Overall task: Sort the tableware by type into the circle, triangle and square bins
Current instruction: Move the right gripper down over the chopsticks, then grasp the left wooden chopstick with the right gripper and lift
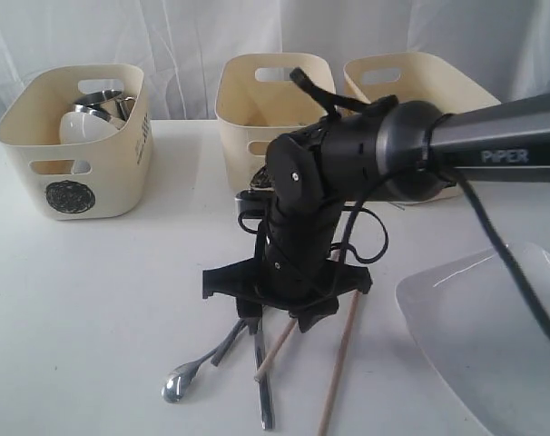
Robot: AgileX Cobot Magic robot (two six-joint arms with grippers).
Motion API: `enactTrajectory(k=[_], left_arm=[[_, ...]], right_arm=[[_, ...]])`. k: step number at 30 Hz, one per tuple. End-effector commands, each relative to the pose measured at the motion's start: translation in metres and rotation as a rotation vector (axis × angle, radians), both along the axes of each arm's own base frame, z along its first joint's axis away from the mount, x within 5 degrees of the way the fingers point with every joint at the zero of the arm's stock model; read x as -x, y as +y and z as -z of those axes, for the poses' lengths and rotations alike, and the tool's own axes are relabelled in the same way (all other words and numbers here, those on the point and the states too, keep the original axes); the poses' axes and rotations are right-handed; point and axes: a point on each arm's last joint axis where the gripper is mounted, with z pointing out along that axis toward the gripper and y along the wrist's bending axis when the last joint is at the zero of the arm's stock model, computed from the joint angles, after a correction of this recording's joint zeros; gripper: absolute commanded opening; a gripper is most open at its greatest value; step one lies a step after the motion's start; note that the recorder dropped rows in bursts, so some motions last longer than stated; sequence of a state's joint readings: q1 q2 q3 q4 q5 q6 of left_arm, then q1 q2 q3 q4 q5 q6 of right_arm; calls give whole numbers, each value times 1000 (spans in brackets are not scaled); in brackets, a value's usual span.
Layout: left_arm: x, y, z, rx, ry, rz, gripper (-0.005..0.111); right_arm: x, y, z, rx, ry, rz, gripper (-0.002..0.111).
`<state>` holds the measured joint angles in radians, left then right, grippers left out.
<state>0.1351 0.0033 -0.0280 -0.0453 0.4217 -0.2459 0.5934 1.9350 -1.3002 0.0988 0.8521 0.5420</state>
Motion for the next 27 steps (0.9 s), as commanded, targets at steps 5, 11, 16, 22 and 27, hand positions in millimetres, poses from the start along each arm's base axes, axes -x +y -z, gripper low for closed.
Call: enactTrajectory(k=[5, 11, 16, 22, 27], left_arm=[[3, -2, 7, 22, 61, 5, 1], [3, -2, 7, 22, 61, 5, 1], [3, -2, 7, 22, 61, 5, 1], [3, -2, 7, 22, 61, 5, 1], [3, -2, 7, 22, 61, 5, 1]], right_arm=[[-9, 4, 25, 56, 44, 111, 54], [-9, 1, 28, 93, 58, 131, 41], [-8, -5, 29, 153, 71, 176, 24], [-7, -5, 29, 159, 77, 192, 0], [-6, -11, 16, 200, 48, 95, 0]])
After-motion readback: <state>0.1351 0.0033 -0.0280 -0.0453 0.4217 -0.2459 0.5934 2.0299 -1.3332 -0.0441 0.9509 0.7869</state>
